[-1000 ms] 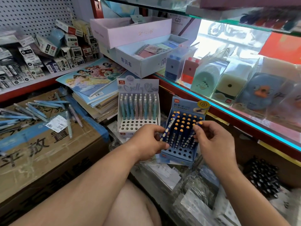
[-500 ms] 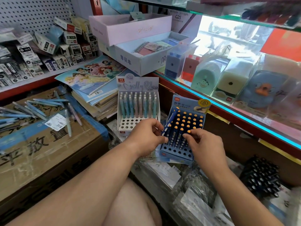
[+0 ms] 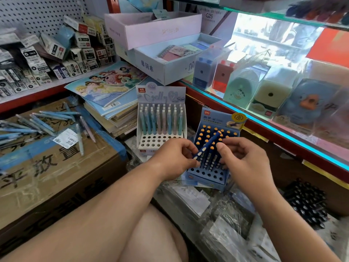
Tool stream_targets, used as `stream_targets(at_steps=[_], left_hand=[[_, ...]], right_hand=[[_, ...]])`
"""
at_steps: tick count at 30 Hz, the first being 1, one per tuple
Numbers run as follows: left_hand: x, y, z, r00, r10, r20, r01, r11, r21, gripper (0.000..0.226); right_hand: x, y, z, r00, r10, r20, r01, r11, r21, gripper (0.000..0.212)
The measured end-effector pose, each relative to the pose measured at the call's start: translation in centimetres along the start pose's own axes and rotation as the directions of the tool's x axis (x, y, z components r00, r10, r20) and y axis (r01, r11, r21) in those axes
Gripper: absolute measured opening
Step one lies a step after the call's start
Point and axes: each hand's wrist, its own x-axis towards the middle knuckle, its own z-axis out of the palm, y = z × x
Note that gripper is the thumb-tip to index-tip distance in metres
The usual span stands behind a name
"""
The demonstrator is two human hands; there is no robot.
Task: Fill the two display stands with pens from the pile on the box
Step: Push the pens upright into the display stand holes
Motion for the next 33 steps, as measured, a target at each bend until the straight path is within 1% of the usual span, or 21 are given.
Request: stream_targets(at_steps=[1, 2, 4, 7, 9, 11, 14, 16, 18, 21, 24, 26, 28, 31, 33], left_hand=[[-0.1, 0.2, 0.1, 1.000, 0.014, 0.024, -0.014, 1.000, -0.006, 0.018], [-0.1, 0.4, 0.3, 0.998, 0.029, 0.049, -0.029, 0.999, -0.013, 0.017], [-0.3, 0.8, 0.6, 0.994, 0.059, 0.097, -0.057, 0.998, -0.028, 0.019], [-0.5, 1.3, 1.0, 0.991, 0.084, 0.103, -0.083, 0.997, -0.009, 0.017], [-0.6, 1.4, 1.1, 0.995, 0.070, 0.067, -0.073, 0.997, 0.031, 0.016], [-0.5, 1.1, 1.0, 1.000, 0.027, 0.014, -0.028, 0.992, 0.126, 0.025], [-0.1, 0.3, 0.8, 0.997, -0.065, -0.030, 0.071, 0.959, 0.274, 0.040], [0.3, -0.2, 0.8, 0.991, -0.130, -0.025, 0.130, 0.933, 0.336, 0.052], [0.9, -0.4, 1.0, 0.986, -0.167, -0.011, 0.159, 0.909, 0.386, 0.064], [2.1, -0.1, 1.3, 0.978, -0.200, 0.052, 0.168, 0.916, 0.363, 0.075], [3.3, -0.2, 1.1, 0.972, -0.217, 0.088, 0.171, 0.914, 0.368, 0.073], [4.0, -0.8, 0.9, 0.972, -0.219, 0.083, 0.167, 0.898, 0.407, 0.066], [4.4, -1.6, 1.0, 0.975, -0.206, 0.086, 0.151, 0.891, 0.427, 0.061], [4.7, -2.3, 1.4, 0.979, -0.170, 0.111, 0.105, 0.892, 0.441, 0.061], [4.8, -2.7, 1.5, 0.985, -0.142, 0.101, 0.082, 0.890, 0.449, 0.057]], right_hand=[[-0.1, -0.4, 0.0, 0.999, 0.015, 0.043, -0.019, 0.994, 0.105, 0.015], [-0.1, -0.9, 0.0, 0.996, 0.022, 0.083, -0.036, 0.984, 0.174, 0.014], [0.0, -1.2, 0.0, 0.991, 0.024, 0.129, -0.057, 0.965, 0.257, 0.010], [0.3, -1.0, -0.1, 0.992, 0.039, 0.124, -0.078, 0.941, 0.328, 0.011], [0.4, -0.8, -0.5, 0.998, 0.020, 0.065, -0.040, 0.944, 0.327, 0.011], [0.6, -0.5, -1.0, 1.000, -0.018, -0.023, 0.024, 0.954, 0.299, 0.010], [0.5, 0.4, -2.2, 0.992, -0.078, -0.104, 0.094, 0.983, 0.161, 0.007], [0.2, 1.2, -2.8, 0.989, -0.111, -0.098, 0.117, 0.992, 0.056, 0.005], [0.0, 1.9, -2.9, 0.990, -0.122, -0.075, 0.123, 0.992, 0.007, 0.008], [0.1, 2.9, -2.6, 0.991, -0.123, -0.049, 0.122, 0.992, -0.034, 0.011], [0.2, 3.5, -2.3, 0.990, -0.132, -0.048, 0.129, 0.990, -0.064, 0.006], [0.3, 3.8, -2.1, 0.989, -0.143, -0.035, 0.139, 0.986, -0.087, 0.006], [0.4, 3.9, -1.9, 0.988, -0.151, -0.020, 0.148, 0.983, -0.113, 0.007], [0.7, 4.2, -1.6, 0.988, -0.154, -0.009, 0.150, 0.975, -0.162, 0.008], [0.8, 4.3, -1.5, 0.987, -0.159, 0.007, 0.157, 0.966, -0.203, 0.009]])
